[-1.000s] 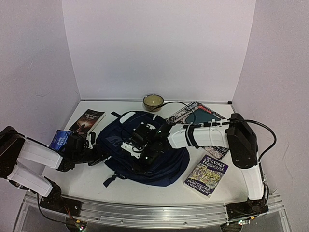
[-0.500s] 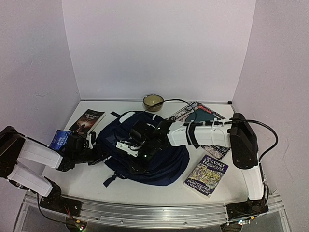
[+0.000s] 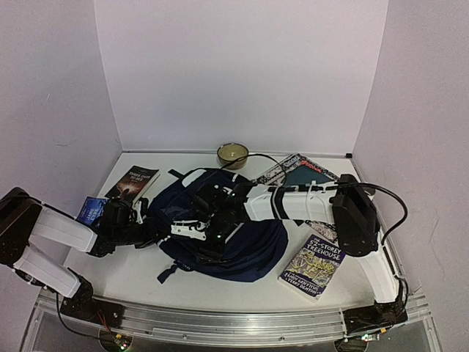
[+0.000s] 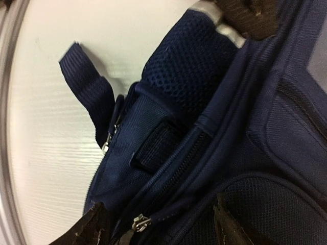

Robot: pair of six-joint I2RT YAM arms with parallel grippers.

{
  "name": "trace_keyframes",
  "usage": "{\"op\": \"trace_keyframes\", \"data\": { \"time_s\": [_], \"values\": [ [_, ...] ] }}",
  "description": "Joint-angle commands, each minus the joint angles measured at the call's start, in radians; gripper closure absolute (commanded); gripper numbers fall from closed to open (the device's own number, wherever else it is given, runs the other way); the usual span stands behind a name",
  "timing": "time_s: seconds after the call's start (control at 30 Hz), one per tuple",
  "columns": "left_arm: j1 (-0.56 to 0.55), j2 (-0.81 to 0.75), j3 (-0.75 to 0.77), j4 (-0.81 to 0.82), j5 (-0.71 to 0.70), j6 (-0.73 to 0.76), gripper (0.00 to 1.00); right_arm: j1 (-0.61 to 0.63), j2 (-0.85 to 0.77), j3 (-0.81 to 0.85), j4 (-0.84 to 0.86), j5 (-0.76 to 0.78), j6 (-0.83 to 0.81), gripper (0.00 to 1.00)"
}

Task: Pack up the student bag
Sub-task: Pick up the second largest pocket of the bag from the student bag.

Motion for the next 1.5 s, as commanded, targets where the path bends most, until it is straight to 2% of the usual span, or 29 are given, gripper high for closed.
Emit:
{"op": "trace_keyframes", "data": {
  "time_s": [0.0, 0.1, 0.17, 0.5, 0.77, 1.03, 1.3, 1.47],
  "values": [
    [0.000, 0.015, 0.044, 0.005, 0.061, 0.039, 1.00, 0.001, 0.053, 0.052, -0.065, 0.041, -0.095, 0.28],
    [0.000, 0.022, 0.050, 0.005, 0.073, 0.046, 1.00, 0.001, 0.078, 0.062, -0.065, 0.057, -0.114, 0.18],
    [0.000, 0.023, 0.051, 0.005, 0.080, 0.050, 1.00, 0.001, 0.097, 0.071, -0.075, 0.047, -0.122, 0.16],
    [0.000, 0.025, 0.067, -0.017, 0.051, 0.059, 1.00, 0.006, 0.104, 0.055, -0.191, -0.088, -0.113, 0.33],
    [0.009, 0.008, 0.087, -0.090, -0.028, 0.056, 1.00, 0.025, 0.020, -0.018, -0.228, -0.086, -0.095, 0.55],
    [0.032, -0.013, 0.096, -0.128, -0.069, 0.034, 1.00, 0.059, -0.063, -0.044, -0.248, -0.128, -0.072, 0.59],
    [0.032, 0.002, 0.117, -0.131, -0.047, 0.024, 1.00, 0.087, -0.055, -0.042, -0.246, -0.150, -0.056, 0.63],
    [0.032, -0.008, 0.111, -0.131, -0.026, 0.024, 1.00, 0.087, -0.132, -0.075, -0.134, -0.145, 0.030, 0.60]
  ]
}}
